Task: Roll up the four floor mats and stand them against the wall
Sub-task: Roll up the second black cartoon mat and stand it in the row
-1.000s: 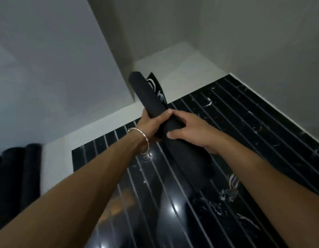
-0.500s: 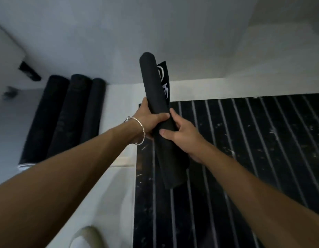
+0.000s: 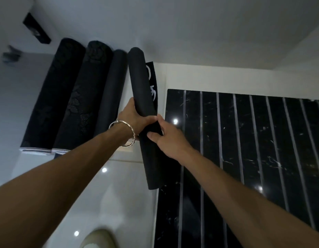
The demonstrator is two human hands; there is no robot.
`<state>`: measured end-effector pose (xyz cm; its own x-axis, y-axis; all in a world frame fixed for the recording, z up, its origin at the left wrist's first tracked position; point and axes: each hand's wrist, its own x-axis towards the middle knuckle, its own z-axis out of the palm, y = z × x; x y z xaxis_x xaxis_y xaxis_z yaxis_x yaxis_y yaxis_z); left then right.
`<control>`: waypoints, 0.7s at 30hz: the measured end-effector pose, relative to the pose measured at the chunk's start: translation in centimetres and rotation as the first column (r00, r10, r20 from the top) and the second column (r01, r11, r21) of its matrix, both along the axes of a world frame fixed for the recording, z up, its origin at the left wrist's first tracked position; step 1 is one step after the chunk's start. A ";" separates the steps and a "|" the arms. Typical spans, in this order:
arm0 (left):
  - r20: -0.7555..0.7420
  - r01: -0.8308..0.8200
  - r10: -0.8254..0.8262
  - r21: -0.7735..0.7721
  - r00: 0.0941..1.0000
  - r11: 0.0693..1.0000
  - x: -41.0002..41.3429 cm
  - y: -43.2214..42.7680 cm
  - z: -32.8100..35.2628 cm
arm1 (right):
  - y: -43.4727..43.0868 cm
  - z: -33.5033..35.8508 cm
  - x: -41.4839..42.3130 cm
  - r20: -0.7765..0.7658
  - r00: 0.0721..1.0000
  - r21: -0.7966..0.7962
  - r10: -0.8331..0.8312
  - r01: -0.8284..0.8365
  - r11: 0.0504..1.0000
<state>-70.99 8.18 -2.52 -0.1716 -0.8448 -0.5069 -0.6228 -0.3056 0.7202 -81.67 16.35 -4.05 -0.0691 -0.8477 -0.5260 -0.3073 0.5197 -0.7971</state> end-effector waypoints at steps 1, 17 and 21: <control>0.037 0.030 -0.029 -0.043 0.999 0.999 0.3 -0.4 -0.4 | -0.3 -0.3 0.5 -0.004 1.000 0.007 -0.006 0.006 1.000; 0.423 0.198 -0.153 -0.062 0.893 0.978 1.2 -4.0 -5.3 | -5.6 -4.4 5.4 -0.011 0.967 0.070 -0.256 0.256 0.964; 0.485 0.230 -0.160 -0.087 0.860 0.969 1.6 -4.1 -5.8 | -5.9 -4.8 5.9 0.025 0.966 0.083 -0.258 0.255 0.963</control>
<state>-69.39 4.05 -8.30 -0.1105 -0.8856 -0.4511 -0.9341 -0.0625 0.3515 -75.72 10.43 -8.90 -0.2591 -0.7603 -0.5957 -0.1286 0.6384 -0.7588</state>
